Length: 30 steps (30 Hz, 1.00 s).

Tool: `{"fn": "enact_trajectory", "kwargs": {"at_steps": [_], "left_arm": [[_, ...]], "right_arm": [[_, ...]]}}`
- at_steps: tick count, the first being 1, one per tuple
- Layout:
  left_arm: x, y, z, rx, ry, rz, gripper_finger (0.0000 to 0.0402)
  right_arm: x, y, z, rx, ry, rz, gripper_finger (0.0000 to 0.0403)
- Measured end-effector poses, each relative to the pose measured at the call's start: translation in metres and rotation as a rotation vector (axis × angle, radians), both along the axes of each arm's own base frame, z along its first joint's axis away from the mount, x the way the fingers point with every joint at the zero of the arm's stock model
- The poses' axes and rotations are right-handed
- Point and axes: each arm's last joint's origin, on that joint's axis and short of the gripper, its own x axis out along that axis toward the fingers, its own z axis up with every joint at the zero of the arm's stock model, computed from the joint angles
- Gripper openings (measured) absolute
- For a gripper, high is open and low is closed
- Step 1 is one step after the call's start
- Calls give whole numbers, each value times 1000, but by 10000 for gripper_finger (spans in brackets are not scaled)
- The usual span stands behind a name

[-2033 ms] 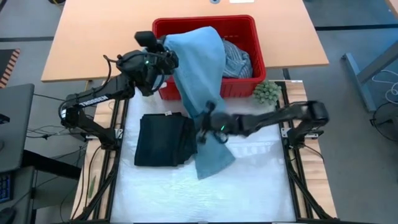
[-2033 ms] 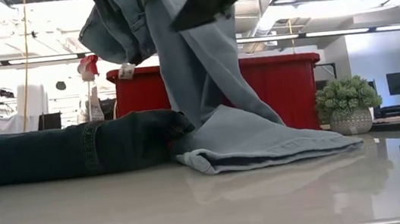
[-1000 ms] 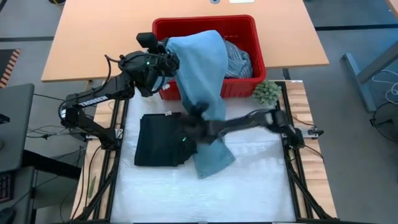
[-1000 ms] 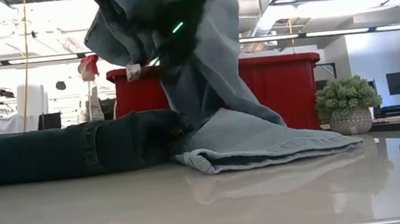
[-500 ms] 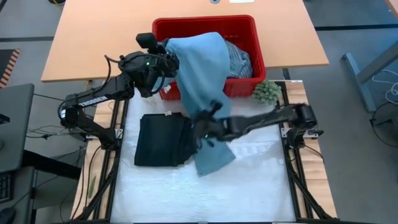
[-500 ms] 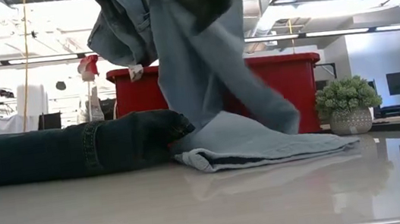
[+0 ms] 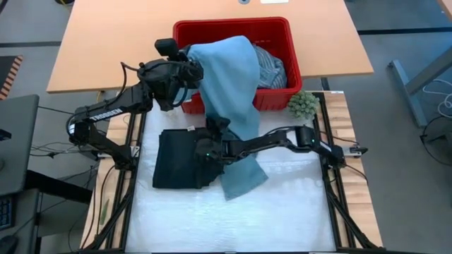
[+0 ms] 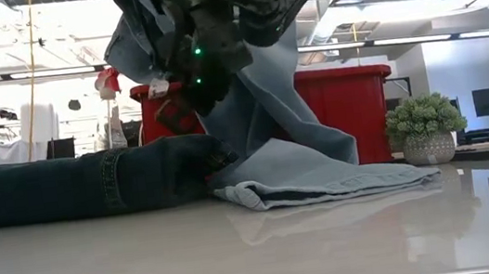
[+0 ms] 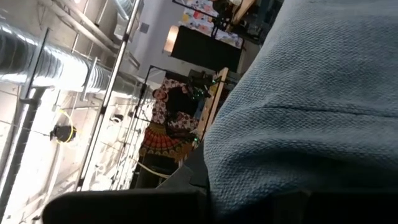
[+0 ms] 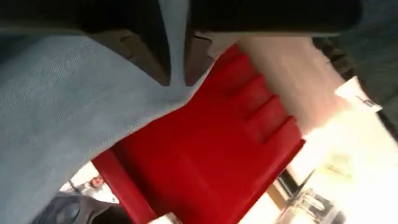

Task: Fold Laundry from Bin
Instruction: Fold the light blue pants

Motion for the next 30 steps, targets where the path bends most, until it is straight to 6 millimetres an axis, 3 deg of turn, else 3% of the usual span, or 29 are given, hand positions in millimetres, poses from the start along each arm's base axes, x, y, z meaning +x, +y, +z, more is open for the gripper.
{"fn": "enact_trajectory", "kwargs": {"at_steps": [7, 12, 19, 22, 24, 27, 28, 30], "left_arm": [[1, 0, -1, -2, 16, -18, 16], [1, 0, -2, -1, 20, -29, 16], [1, 0, -2, -3, 31, -35, 16], [2, 0, -4, -6, 42, -35, 16], [2, 0, -4, -8, 47, -35, 16], [2, 0, -5, -10, 49, -31, 16], [2, 0, -5, -11, 48, -31, 16], [2, 0, -5, -13, 47, -27, 16]], "right_arm": [[0, 24, 8, 82, -132, 41, 201], [-6, 2, -1, 151, -211, -37, 256], [-11, -48, -21, 331, -291, -63, 263], [-14, -64, -23, 321, -251, -96, 235], [-16, -66, -23, 310, -210, -103, 180], [-18, -60, -23, 292, -111, -82, 54], [-20, -56, -20, 284, -68, -71, 31], [-27, -43, -9, 286, 13, -50, 25]]}}
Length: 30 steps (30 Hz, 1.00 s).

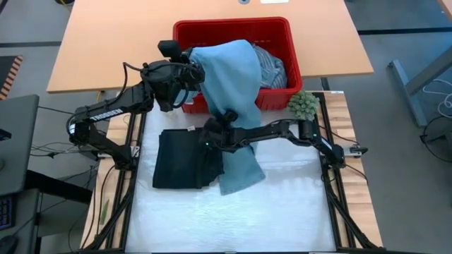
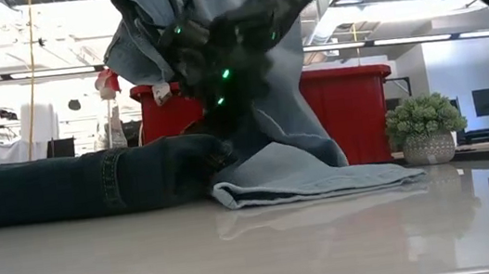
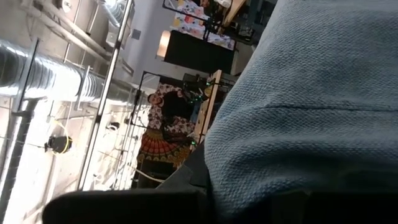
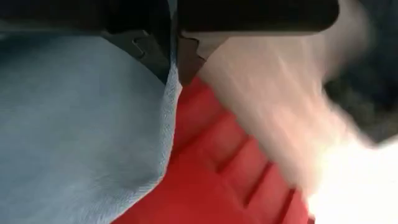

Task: Fold Laundry from Bin
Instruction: Fold the light blue pants

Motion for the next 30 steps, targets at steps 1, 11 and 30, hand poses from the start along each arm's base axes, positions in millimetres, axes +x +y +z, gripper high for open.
{"fn": "enact_trajectory", "kwargs": {"at_steps": [1, 11, 30], "left_arm": [[0, 0, 0, -2, 3, 2, 16], [-4, -2, 11, 23, -112, -11, 16], [-33, -68, 48, 87, -238, -106, 16]], "right_arm": [[-4, 8, 10, 9, 23, 24, 25], [-131, 35, 159, 26, 118, -75, 23], [-319, 61, 287, 46, -360, 15, 25]]}}
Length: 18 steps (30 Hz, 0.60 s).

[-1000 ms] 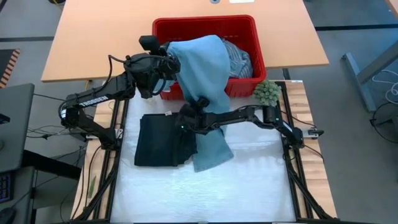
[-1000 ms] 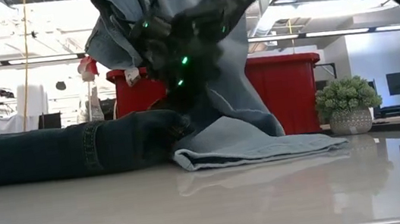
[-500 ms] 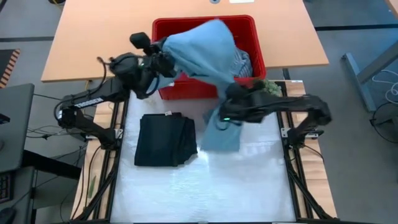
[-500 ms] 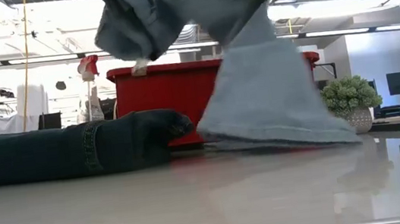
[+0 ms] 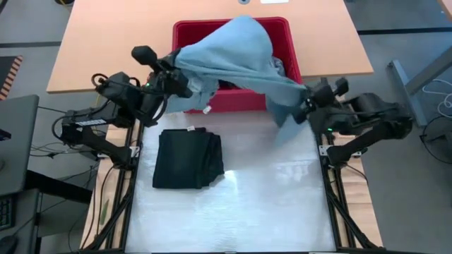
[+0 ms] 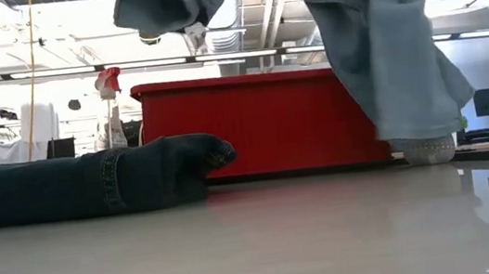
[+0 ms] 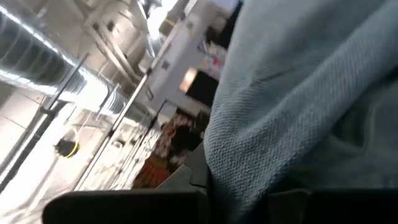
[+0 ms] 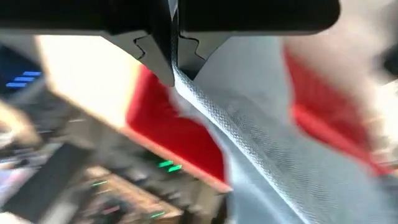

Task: Fold Laundry from Bin
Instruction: Fold the light blue pants

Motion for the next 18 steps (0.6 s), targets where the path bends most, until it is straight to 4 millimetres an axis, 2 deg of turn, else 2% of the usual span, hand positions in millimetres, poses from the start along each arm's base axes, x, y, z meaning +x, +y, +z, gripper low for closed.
{"fn": "enact_trajectory", "kwargs": {"at_steps": [3, 6, 10, 14, 16, 18], "left_arm": [[3, -5, -8, -20, 75, -10, 16], [7, -7, -14, -22, 124, -48, 16], [11, -11, -22, -32, 183, -68, 16], [13, -16, -25, -35, 206, -91, 16], [13, -19, -24, -28, 206, -99, 16], [12, -21, -22, -19, 204, -104, 16]], "right_arm": [[-2, 14, -4, 161, 25, 174, 33], [4, 31, -20, 223, 72, 265, 54], [11, 47, -64, 189, 112, 220, 79], [11, 59, -108, 306, 172, 196, 101], [9, 64, -121, 389, 217, 199, 113], [7, 71, -127, 439, 245, 227, 125]]}}
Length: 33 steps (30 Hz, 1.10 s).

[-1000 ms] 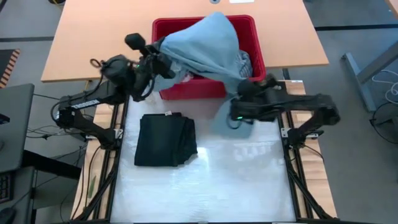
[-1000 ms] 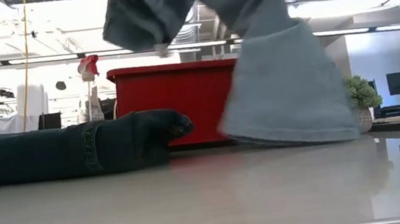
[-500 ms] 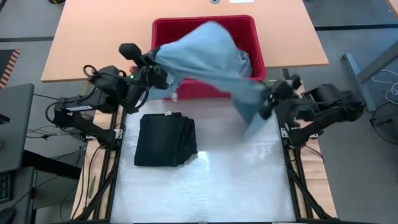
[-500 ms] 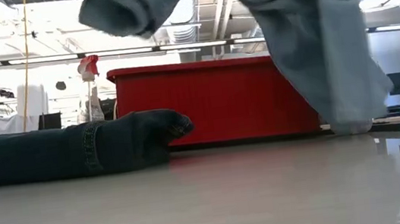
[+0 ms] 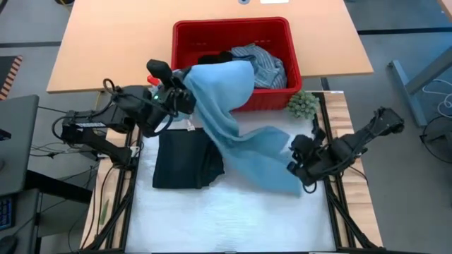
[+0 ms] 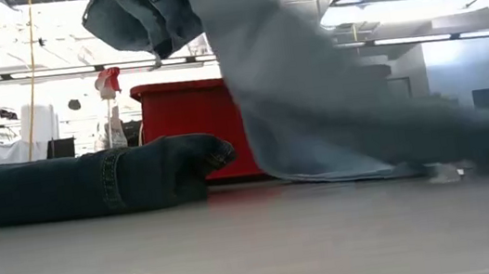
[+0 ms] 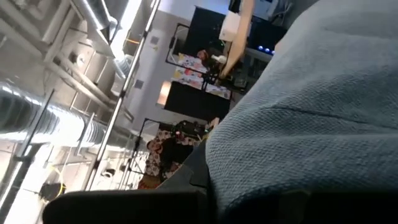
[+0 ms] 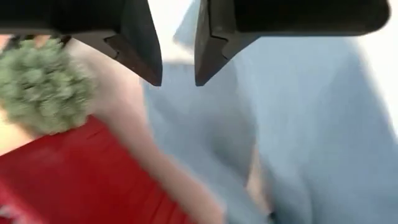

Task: Fold Laundry from Bin
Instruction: Fold the light blue pants

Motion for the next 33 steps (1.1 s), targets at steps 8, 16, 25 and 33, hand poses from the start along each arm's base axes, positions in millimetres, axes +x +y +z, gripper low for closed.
{"fn": "enact_trajectory", "kwargs": {"at_steps": [8, 16, 25, 33], "left_arm": [[-2, -17, 14, 34, -127, -147, 15], [-7, -27, 22, 36, -207, -175, 15], [-8, -27, 21, 19, -182, -103, 15], [-8, -27, 21, 21, -185, -109, 15]], "right_arm": [[23, 2, 7, -230, -250, 51, 156], [88, -26, -37, -126, -359, 384, 157], [94, -41, -53, -155, -231, 468, 157], [111, -69, -84, -154, -45, 420, 157]]}}
